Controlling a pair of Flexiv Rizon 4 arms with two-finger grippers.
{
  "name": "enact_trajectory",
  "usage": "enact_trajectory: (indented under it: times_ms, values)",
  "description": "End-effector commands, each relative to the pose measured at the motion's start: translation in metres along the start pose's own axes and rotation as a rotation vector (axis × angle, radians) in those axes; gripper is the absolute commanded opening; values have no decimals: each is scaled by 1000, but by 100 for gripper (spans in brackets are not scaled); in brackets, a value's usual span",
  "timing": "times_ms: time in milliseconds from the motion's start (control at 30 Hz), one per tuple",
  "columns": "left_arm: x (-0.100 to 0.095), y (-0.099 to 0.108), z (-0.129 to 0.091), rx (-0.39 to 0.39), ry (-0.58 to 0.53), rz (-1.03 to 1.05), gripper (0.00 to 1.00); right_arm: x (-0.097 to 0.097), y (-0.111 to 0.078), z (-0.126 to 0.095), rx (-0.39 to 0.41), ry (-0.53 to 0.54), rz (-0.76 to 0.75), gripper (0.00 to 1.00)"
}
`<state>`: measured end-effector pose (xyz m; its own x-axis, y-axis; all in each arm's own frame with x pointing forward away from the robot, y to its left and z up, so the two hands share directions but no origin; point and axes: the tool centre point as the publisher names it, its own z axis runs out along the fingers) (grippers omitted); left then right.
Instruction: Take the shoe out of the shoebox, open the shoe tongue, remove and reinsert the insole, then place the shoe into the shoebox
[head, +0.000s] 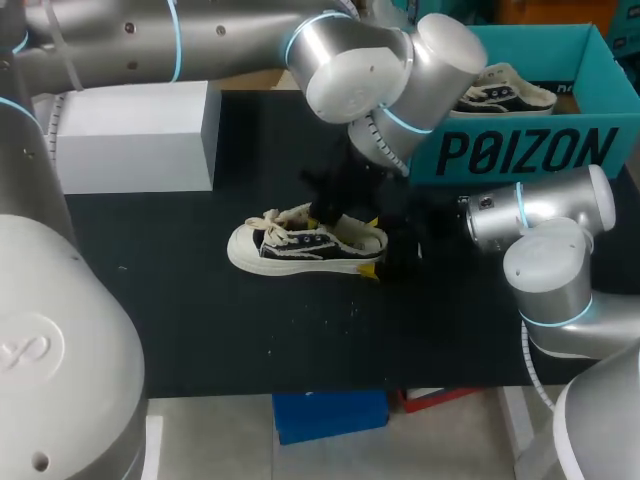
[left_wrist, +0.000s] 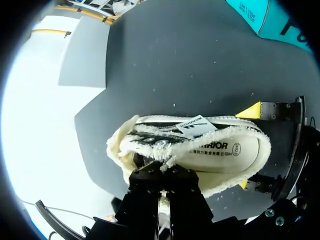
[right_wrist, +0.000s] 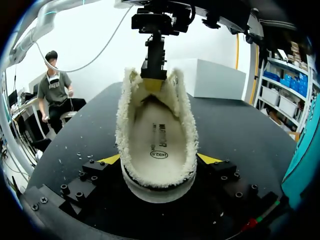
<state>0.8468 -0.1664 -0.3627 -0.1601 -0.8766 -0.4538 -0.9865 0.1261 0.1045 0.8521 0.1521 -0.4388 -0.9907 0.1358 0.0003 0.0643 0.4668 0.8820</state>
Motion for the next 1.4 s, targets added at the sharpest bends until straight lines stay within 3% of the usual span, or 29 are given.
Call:
enact_trajectory:
  times_ms: [33,300,567,1400]
  values:
    - [-6,2,-12,20,3,-1,0,1,0,1,3,-2,1,0]
    - [-16,3,-28,67,6,-8,0,1,0,1,3,-2,1,0]
    - [-40,10,-33,108,-2,-43,0,1,0,1,3,-2,1,0]
    - [-103,36,2,96,-13,-151,0,1,0,1,3,-2,1,0]
